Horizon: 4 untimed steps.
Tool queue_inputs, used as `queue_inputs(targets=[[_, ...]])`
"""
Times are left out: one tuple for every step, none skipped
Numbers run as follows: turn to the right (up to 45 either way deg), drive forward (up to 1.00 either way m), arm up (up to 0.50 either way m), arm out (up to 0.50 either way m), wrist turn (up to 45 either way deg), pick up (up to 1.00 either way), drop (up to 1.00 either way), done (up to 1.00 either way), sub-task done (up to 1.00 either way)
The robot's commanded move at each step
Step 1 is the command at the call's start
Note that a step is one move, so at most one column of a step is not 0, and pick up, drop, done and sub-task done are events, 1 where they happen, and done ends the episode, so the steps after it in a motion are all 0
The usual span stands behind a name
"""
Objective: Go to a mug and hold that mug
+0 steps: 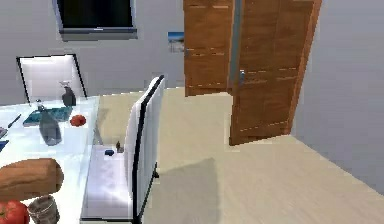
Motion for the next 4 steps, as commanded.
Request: queue_inputs(targets=[[-45.0, 0.00, 0.00, 0.00, 0.0, 0.00, 0.00, 0.00, 0.00], [-45.0, 0.00, 0.00, 0.00, 0.0, 0.00, 0.00, 0.00, 0.00], [-39.0, 0.00, 0.00, 0.00, 0.0, 0.00, 0.00, 0.00, 0.00], [0.0, 0.00, 0.50, 0.00, 0.0, 0.00, 0.00, 0.00, 0.00]])
